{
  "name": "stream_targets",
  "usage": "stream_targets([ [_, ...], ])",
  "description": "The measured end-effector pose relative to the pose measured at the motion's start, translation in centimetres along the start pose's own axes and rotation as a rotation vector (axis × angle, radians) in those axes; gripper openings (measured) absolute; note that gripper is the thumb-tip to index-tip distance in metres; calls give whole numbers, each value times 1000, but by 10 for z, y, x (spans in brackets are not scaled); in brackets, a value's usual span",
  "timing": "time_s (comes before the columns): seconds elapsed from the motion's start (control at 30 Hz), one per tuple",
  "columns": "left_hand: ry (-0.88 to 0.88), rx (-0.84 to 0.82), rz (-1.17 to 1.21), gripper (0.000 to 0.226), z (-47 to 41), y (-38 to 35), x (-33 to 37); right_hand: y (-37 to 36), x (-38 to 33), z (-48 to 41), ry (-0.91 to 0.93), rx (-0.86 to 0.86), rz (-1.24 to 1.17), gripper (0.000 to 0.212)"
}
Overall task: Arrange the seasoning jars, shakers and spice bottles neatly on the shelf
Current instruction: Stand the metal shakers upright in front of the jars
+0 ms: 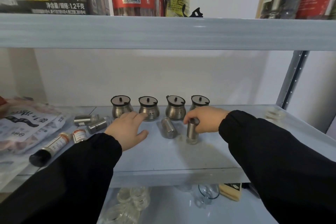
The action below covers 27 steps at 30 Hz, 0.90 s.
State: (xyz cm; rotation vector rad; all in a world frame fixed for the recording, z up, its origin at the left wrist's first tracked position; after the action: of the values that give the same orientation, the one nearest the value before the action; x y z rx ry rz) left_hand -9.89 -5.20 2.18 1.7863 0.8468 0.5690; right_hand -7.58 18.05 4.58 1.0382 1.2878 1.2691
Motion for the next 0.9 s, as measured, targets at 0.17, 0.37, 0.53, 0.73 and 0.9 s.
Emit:
stream_targets([
  [0.17, -10, 13, -13, 66, 1, 6, 4, 5, 8, -1, -54, 55, -63, 35],
  [0.37, 3, 15, 12, 65, 6, 9, 6, 10, 7, 0, -45, 86, -95, 34],
  [0.53, 7, 9, 19, 64, 12, 11, 8, 18, 11, 1, -77, 118, -169, 32],
  [0.73, 15, 7, 27, 62, 17, 13, 7, 23, 14, -2, -101, 143, -82, 17],
  [0.9, 26, -13, 31, 61, 22, 9, 9, 22, 9, -6, -142, 217, -44, 31],
])
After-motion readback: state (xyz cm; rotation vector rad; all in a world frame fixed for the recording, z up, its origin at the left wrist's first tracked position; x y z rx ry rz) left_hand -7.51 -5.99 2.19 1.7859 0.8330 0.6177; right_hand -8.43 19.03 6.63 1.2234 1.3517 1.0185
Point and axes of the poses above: each hand's wrist, its own z-axis away from the middle knuckle, its own y-axis out of the back of the hand, x = y × z, the point moved 9 cm from there along -z, towards the middle knuckle, and after that the axes turned 10 degrees about -y, right-handed, at the moved point
